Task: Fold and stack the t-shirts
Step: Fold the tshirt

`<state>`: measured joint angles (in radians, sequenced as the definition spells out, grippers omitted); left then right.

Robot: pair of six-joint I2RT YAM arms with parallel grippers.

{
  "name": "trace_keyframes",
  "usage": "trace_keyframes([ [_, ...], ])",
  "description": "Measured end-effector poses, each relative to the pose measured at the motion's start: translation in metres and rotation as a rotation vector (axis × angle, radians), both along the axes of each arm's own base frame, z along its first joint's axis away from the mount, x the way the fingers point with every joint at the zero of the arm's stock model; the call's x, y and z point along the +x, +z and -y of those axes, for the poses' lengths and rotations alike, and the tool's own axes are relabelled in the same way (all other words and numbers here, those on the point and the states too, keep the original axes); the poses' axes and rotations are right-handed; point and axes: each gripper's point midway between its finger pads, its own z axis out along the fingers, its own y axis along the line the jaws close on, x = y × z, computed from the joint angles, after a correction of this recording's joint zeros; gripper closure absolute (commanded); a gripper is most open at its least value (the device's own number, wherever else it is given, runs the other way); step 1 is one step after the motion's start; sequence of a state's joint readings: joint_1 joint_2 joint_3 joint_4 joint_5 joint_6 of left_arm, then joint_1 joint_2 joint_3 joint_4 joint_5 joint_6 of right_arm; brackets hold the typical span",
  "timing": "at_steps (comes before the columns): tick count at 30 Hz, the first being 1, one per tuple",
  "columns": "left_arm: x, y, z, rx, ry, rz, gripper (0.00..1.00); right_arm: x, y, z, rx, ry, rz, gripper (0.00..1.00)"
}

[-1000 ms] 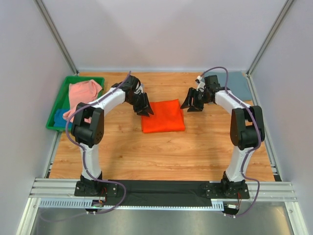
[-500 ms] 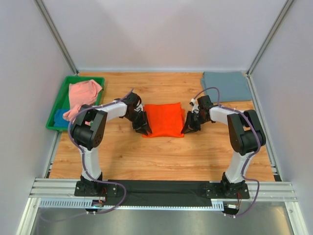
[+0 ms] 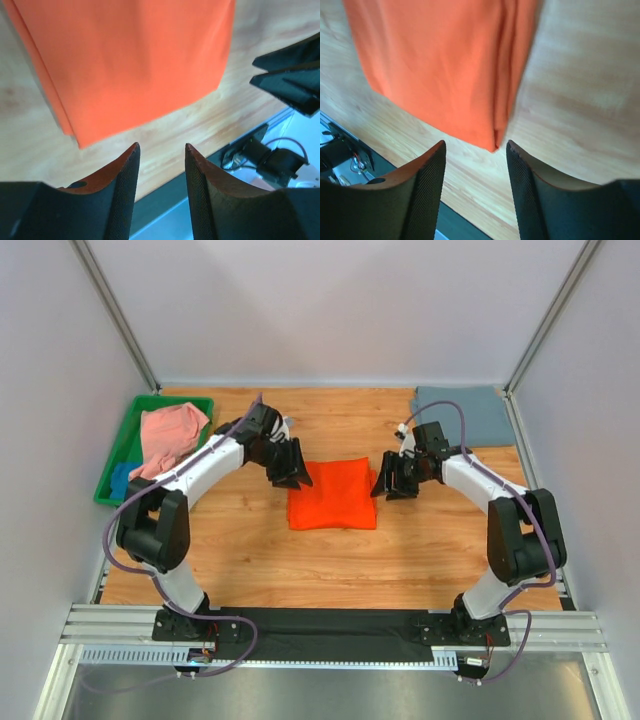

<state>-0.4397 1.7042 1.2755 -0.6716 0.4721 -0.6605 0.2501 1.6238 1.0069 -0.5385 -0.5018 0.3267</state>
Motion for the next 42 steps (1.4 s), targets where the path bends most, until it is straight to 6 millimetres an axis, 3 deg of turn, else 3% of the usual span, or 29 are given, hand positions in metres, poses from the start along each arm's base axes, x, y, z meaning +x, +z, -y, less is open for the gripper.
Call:
trace_keyframes([
  [3, 0.041, 0.012, -0.012, -0.016, 0.017, 0.078, 0.51, 0.035, 0.020, -0.007, 0.011, 0.021, 0.079, 0.41],
  [6, 0.076, 0.003, -0.030, -0.001, 0.036, 0.103, 0.52, 0.069, 0.027, -0.012, 0.024, 0.040, 0.122, 0.39],
  [9, 0.104, -0.016, -0.042, 0.022, 0.030, 0.110, 0.52, 0.095, 0.020, -0.010, 0.025, 0.050, 0.130, 0.39],
  [13, 0.125, -0.042, -0.046, 0.048, -0.022, 0.118, 0.53, 0.119, 0.005, -0.008, 0.030, 0.075, 0.120, 0.39],
  [16, 0.135, -0.053, -0.046, 0.054, -0.057, 0.128, 0.53, 0.131, -0.008, -0.010, 0.046, 0.098, 0.107, 0.39],
  [21, 0.140, -0.061, -0.048, 0.031, -0.102, 0.138, 0.53, 0.135, -0.027, -0.017, 0.085, 0.126, 0.065, 0.41],
  [27, 0.142, -0.075, -0.046, -0.032, -0.130, 0.122, 0.58, 0.147, -0.032, -0.028, 0.145, 0.155, 0.072, 0.56],
  [30, 0.141, -0.080, -0.042, -0.058, -0.138, 0.110, 0.71, 0.149, -0.030, -0.031, 0.166, 0.163, 0.085, 0.72],
  [31, 0.141, -0.079, -0.041, -0.065, -0.140, 0.110, 0.83, 0.151, -0.029, -0.032, 0.173, 0.164, 0.094, 0.82],
  [34, 0.143, -0.075, -0.037, -0.088, -0.140, 0.117, 1.00, 0.154, -0.026, -0.034, 0.188, 0.164, 0.109, 1.00],
  [39, 0.149, -0.067, -0.031, -0.126, -0.120, 0.132, 1.00, 0.154, -0.020, -0.035, 0.194, 0.146, 0.118, 1.00],
  [42, 0.153, -0.052, -0.026, -0.156, -0.090, 0.147, 1.00, 0.149, -0.007, -0.032, 0.182, 0.116, 0.121, 1.00],
])
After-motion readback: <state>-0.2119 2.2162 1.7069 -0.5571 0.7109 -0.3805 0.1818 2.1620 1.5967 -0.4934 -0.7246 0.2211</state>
